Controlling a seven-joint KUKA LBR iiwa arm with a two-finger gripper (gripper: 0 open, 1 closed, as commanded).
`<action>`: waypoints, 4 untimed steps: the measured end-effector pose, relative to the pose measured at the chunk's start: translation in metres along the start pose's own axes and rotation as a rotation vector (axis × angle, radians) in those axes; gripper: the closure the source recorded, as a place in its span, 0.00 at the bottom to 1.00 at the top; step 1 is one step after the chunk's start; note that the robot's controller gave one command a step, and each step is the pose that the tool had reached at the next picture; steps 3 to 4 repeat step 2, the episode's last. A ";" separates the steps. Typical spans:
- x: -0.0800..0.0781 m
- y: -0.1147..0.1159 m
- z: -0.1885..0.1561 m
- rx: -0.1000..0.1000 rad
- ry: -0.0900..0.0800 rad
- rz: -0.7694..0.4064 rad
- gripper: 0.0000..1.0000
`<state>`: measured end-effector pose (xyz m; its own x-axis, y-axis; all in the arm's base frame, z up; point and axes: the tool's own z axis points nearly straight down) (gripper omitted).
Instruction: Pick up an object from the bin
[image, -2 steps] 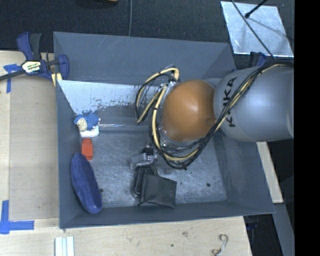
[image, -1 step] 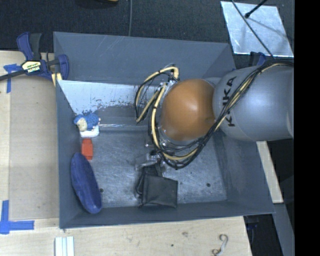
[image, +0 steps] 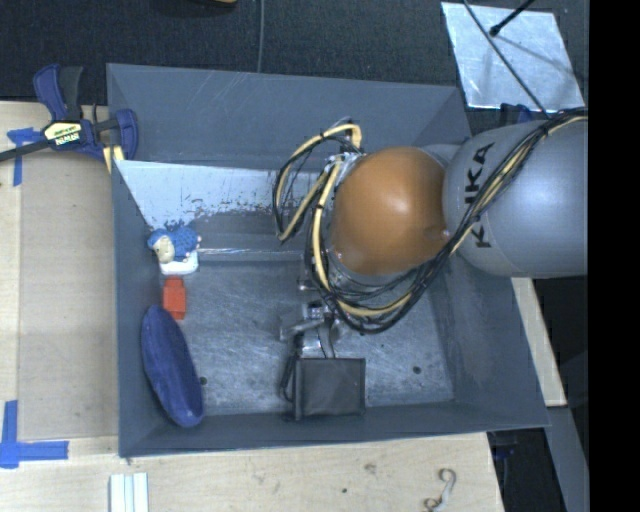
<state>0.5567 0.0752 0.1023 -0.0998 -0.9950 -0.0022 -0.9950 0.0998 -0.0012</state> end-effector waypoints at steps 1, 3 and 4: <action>-0.014 0.020 -0.083 0.004 -0.001 0.015 1.00; -0.015 0.035 -0.113 0.000 0.000 -0.028 1.00; -0.015 0.035 -0.113 0.000 0.000 -0.028 1.00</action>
Offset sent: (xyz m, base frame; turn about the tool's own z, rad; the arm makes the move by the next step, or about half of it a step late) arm -0.0189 0.0149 0.0808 0.0167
